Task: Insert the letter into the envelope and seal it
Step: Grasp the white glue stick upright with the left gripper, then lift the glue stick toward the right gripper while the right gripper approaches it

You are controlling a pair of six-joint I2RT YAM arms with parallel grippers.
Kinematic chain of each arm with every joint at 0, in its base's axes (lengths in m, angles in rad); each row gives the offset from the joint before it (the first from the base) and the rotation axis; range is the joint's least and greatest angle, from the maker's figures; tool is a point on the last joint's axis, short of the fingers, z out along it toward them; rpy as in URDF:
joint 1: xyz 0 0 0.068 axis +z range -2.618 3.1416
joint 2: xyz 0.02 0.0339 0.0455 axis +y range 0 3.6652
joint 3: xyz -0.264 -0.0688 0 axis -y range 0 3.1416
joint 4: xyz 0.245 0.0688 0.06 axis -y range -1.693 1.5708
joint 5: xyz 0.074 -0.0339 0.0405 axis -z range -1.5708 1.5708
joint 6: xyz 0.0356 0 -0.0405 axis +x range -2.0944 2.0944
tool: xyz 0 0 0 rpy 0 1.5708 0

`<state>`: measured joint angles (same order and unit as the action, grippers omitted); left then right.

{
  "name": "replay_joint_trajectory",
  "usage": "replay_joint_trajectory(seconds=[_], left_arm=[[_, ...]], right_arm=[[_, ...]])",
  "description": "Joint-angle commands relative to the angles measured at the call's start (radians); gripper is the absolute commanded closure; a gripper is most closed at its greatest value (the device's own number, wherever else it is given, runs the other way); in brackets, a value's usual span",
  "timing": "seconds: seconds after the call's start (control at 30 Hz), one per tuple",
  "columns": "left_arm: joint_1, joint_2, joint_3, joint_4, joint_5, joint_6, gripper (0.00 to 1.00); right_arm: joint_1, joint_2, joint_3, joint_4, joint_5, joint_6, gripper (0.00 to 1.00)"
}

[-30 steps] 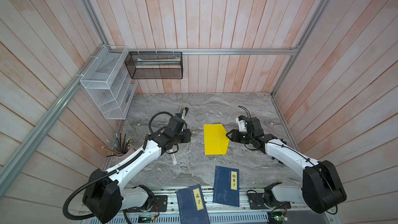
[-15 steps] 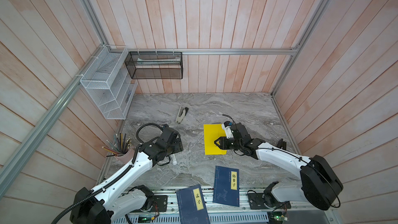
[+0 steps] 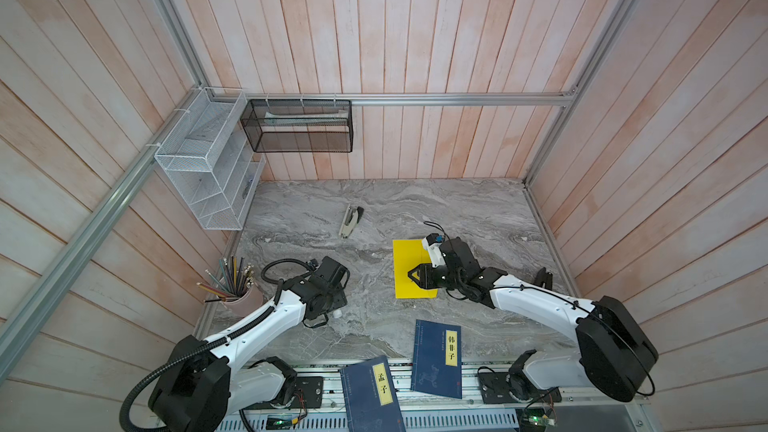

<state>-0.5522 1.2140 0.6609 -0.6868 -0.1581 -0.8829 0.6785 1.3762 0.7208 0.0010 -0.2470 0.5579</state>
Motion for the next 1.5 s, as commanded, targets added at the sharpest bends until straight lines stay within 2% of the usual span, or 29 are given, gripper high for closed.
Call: replay_joint_trajectory(seconds=[0.0, 0.1, 0.17, 0.37, 0.6, 0.8, 0.97, 1.2, 1.47], left_arm=[[0.005, 0.031, -0.021, 0.063, 0.02, -0.01, 0.29], [0.005, 0.05, -0.039, 0.095, 0.027, -0.003, 0.29], [0.005, 0.057, -0.05, 0.122, 0.042, 0.004, 0.33], [0.004, 0.087, -0.061, 0.148, 0.055, 0.012, 0.5], [0.004, 0.112, -0.084, 0.182, 0.071, 0.013, 0.6], [0.004, 0.116, -0.08, 0.188, 0.065, 0.03, 0.76], [0.003, 0.113, -0.06, 0.179, 0.062, 0.046, 0.84], [-0.092, 0.105, 0.087, 0.183, -0.045, 0.203, 0.86], [-0.194, 0.087, 0.247, 0.436, -0.058, 0.405, 0.92]], right_arm=[[0.007, -0.008, 0.016, 0.011, 0.005, -0.009, 0.61], [0.007, -0.005, 0.018, 0.011, 0.006, -0.012, 0.61], [0.008, 0.0, 0.02, 0.013, 0.005, -0.013, 0.61], [0.008, 0.009, 0.028, 0.01, 0.005, -0.015, 0.61], [0.008, 0.011, 0.032, 0.009, 0.007, -0.009, 0.61], [0.008, 0.009, 0.032, 0.012, 0.003, -0.006, 0.61], [0.007, 0.006, 0.035, 0.009, 0.008, -0.009, 0.61], [0.003, -0.026, 0.049, 0.023, -0.023, 0.003, 0.6], [-0.037, -0.187, 0.044, 0.152, -0.099, 0.114, 0.56]])
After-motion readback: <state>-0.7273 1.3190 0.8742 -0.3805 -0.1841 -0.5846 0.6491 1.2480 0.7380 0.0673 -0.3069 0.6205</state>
